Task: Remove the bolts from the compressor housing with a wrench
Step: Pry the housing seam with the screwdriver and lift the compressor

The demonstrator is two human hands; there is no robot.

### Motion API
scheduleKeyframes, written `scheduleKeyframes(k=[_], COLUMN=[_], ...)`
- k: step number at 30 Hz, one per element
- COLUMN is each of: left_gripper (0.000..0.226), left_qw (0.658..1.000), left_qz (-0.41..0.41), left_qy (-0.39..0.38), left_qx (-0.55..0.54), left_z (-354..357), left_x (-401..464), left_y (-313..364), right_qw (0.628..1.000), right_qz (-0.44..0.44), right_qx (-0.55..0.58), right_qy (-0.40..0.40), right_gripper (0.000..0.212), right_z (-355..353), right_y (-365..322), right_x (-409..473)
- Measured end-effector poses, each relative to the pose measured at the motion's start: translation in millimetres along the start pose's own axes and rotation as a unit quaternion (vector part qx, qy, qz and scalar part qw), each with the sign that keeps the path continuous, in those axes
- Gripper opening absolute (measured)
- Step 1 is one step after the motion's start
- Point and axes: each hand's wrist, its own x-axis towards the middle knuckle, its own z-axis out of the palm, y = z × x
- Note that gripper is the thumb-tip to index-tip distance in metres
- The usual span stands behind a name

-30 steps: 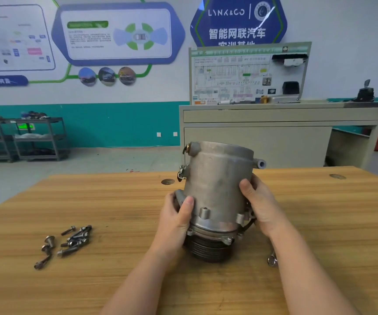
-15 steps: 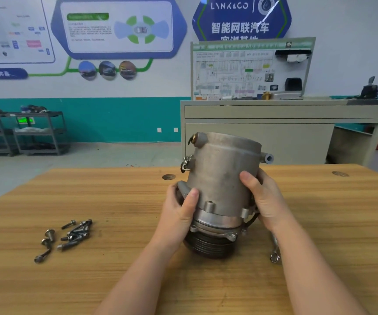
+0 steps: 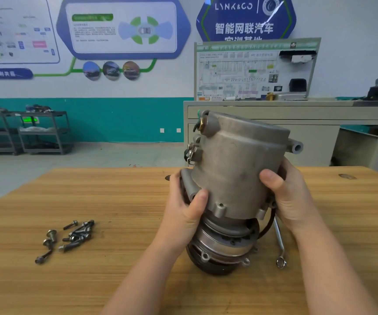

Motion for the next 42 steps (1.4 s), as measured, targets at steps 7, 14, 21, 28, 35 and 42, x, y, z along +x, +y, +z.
scheduleKeyframes(k=[7, 14, 21, 28, 35, 42], left_gripper=[0.069, 0.091, 0.099, 0.113, 0.100, 0.132], left_qw=[1.000, 0.999, 0.995, 0.995, 0.994, 0.961], left_qz=[-0.002, 0.031, 0.084, 0.084, 0.087, 0.065], left_qy=[0.015, 0.016, 0.029, 0.031, 0.045, 0.037], left_qx=[-0.022, -0.035, -0.040, -0.051, -0.047, -0.265], left_z=[3, 2, -2, -4, -12, -24], left_x=[-2, -1, -1, 0, 8, 18], left_y=[0, 12, 23, 22, 34, 88], right_qw=[1.000, 1.000, 0.996, 0.995, 0.995, 0.989], right_qz=[0.004, -0.025, -0.054, -0.041, -0.043, -0.015], right_qx=[0.002, -0.004, 0.045, 0.058, 0.037, 0.087], right_qy=[0.004, -0.007, -0.061, -0.073, -0.084, -0.115], right_gripper=[0.090, 0.095, 0.099, 0.103, 0.100, 0.077], right_z=[6, 8, 15, 20, 34, 88], right_y=[-3, -16, -27, -28, -46, -76], right_x=[-2, -4, -4, -2, 13, 36])
